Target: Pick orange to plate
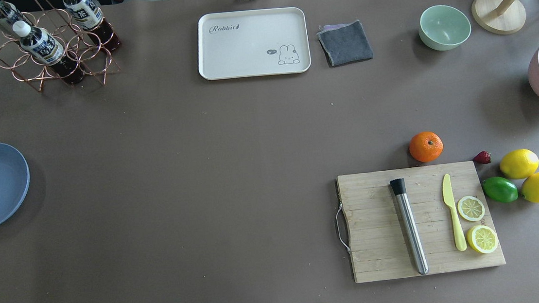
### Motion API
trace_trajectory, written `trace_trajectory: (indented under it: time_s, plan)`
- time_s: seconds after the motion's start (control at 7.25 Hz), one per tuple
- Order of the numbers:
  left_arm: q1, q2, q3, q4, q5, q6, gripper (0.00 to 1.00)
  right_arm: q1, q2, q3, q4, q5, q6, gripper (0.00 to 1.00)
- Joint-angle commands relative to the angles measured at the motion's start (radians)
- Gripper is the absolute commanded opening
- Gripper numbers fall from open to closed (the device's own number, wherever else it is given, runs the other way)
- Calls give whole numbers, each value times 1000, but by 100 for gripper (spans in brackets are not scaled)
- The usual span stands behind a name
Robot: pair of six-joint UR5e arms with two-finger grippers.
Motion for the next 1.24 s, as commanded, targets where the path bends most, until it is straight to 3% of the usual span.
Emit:
trace_trajectory:
  time_s: [0.0, 0.14, 0.28, 1.1]
  plan:
    - [79, -110, 133, -49, 115, -104, 91, -7, -1, 1, 5, 0, 17, 100]
    - [108, -173, 243, -118, 196, -109, 91, -10, -1, 1, 5, 1, 17, 100]
    - [110, -221, 336, -163, 198, -107, 91, -11, -1, 1, 6, 3, 33, 100]
    - [153, -224, 364, -178, 194, -112, 76, -34, 4, 2, 6, 3, 51, 100]
